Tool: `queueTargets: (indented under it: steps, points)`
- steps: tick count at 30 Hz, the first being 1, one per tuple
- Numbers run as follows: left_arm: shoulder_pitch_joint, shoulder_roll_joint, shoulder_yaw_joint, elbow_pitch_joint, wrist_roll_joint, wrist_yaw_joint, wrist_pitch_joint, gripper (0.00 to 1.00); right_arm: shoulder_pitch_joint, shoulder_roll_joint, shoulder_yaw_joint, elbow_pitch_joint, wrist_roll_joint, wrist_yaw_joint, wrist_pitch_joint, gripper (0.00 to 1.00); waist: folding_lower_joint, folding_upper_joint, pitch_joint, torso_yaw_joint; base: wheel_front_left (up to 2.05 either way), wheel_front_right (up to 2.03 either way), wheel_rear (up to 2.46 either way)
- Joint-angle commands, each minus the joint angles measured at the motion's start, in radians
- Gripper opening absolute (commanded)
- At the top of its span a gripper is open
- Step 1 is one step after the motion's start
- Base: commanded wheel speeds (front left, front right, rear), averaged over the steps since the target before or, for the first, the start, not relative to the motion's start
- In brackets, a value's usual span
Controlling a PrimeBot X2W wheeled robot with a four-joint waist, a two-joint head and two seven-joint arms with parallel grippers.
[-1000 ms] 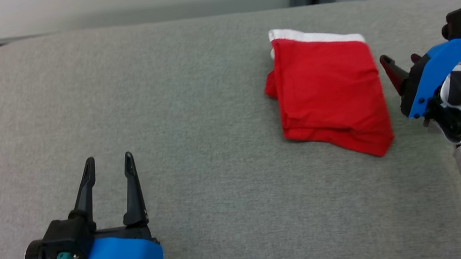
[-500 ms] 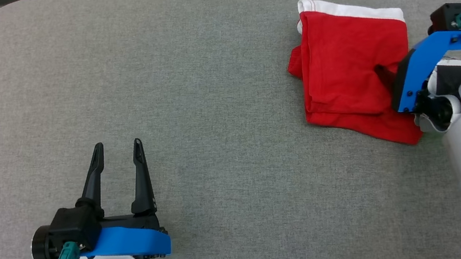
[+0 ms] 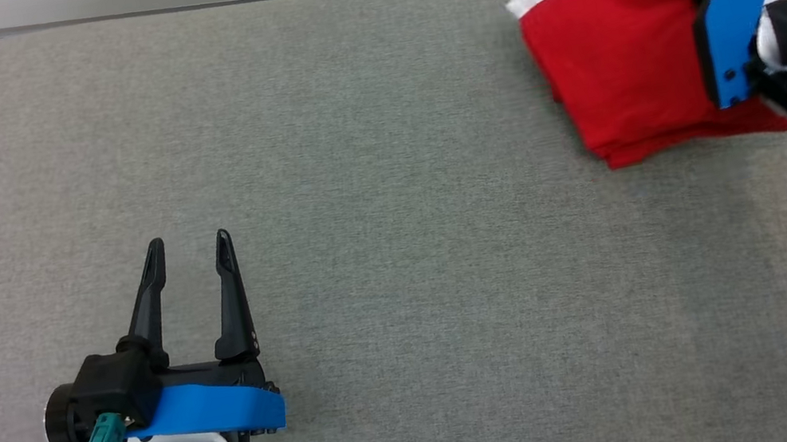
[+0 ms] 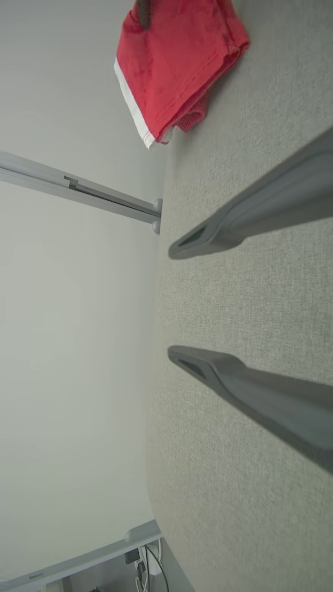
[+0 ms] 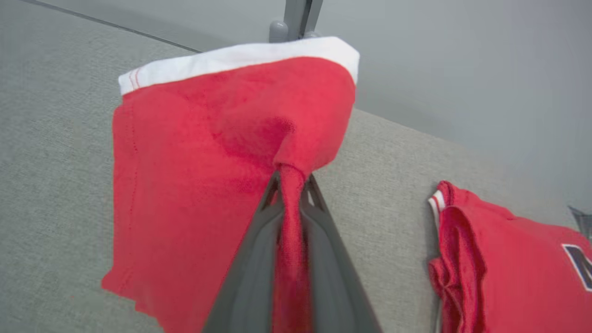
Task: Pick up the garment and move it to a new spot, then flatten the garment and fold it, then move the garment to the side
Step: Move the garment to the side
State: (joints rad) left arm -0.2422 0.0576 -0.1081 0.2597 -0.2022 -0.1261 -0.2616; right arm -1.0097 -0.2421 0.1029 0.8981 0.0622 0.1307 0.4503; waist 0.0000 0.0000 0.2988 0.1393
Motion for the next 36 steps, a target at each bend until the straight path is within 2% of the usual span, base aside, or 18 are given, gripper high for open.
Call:
queueTargets:
  steps: [1, 8, 9, 10, 11, 12, 14, 19, 25, 30, 31, 32, 36]
  points:
    - [0.002, -0.001, 0.0, -0.008, -0.001, -0.007, -0.004, 1.0, -0.028, -0.055, 0.049, -0.027, 0.019, 0.0, 0.013, 0.0, 0.0, 0.0, -0.001, -0.022, 0.0, 0.0, 0.0]
    - [-0.043, -0.004, -0.013, -0.031, 0.0, -0.007, -0.004, 1.0, -0.067, -0.261, 0.2, -0.128, 0.114, 0.0, 0.069, 0.0, 0.0, 0.0, 0.059, -0.078, 0.0, 0.0, 0.0]
    - [-0.043, -0.004, -0.013, -0.031, 0.0, -0.007, -0.004, 1.0, -0.067, -0.261, 0.2, -0.128, 0.114, 0.0, 0.069, 0.0, 0.0, 0.0, 0.059, -0.078, 0.0, 0.0, 0.0]
    - [-0.053, 0.0, -0.014, -0.036, 0.005, -0.007, -0.004, 1.0, -0.07, -0.322, 0.242, -0.165, 0.139, 0.0, 0.074, 0.0, 0.0, 0.0, 0.084, -0.095, 0.0, 0.0, 0.0]
    - [-0.053, 0.0, -0.014, -0.036, 0.005, -0.007, -0.004, 1.0, -0.07, -0.322, 0.242, -0.165, 0.139, 0.0, 0.074, 0.0, 0.0, 0.0, 0.084, -0.095, 0.0, 0.0, 0.0]
    - [-0.067, 0.009, -0.013, -0.043, 0.01, -0.007, -0.004, 1.0, -0.068, -0.368, 0.269, -0.197, 0.157, 0.0, 0.08, 0.0, 0.0, 0.0, 0.109, -0.111, 0.0, 0.0, 0.0]
    - [-0.07, 0.012, -0.014, -0.045, 0.011, -0.007, -0.004, 1.0, -0.064, -0.388, 0.27, -0.213, 0.163, 0.0, 0.08, 0.0, 0.0, 0.0, 0.122, -0.119, 0.0, 0.0, 0.0]
    - [-0.107, 0.027, -0.023, -0.064, 0.018, -0.004, -0.004, 1.0, -0.029, -0.512, 0.275, -0.275, 0.125, 0.0, 0.063, 0.0, 0.0, 0.0, 0.188, -0.143, 0.0, 0.0, 0.0]
    - [-0.153, 0.046, -0.049, -0.077, 0.017, -0.004, -0.004, 1.0, 0.025, -0.564, 0.183, -0.287, 0.052, 0.0, 0.003, 0.0, 0.0, 0.0, 0.242, -0.143, 0.0, 0.0, 0.0]
    - [-0.169, 0.057, -0.068, -0.082, 0.013, -0.004, -0.004, 1.0, 0.071, -0.555, 0.061, -0.276, -0.064, 0.0, -0.071, 0.0, 0.0, 0.0, 0.254, -0.129, 0.0, 0.0, 0.0]
    - [-0.168, 0.059, -0.071, -0.082, 0.014, -0.004, -0.004, 1.0, 0.077, -0.548, 0.033, -0.275, -0.092, 0.0, -0.089, 0.25, 0.0, 0.0, 0.254, -0.126, 0.0, 0.0, 0.0]
    - [-0.167, 0.061, -0.074, -0.082, 0.014, -0.004, -0.004, 1.0, 0.085, -0.54, 0.005, -0.271, -0.12, 0.0, -0.105, 1.0, 0.0, 0.0, 0.252, -0.123, 0.0, 0.0, 0.0]
    - [-0.153, 0.07, -0.072, -0.073, 0.012, -0.004, -0.004, 1.0, 0.117, -0.496, -0.092, -0.262, -0.208, 0.0, -0.172, 1.0, 0.0, 0.0, 0.231, -0.115, 0.0, 0.0, 0.0]
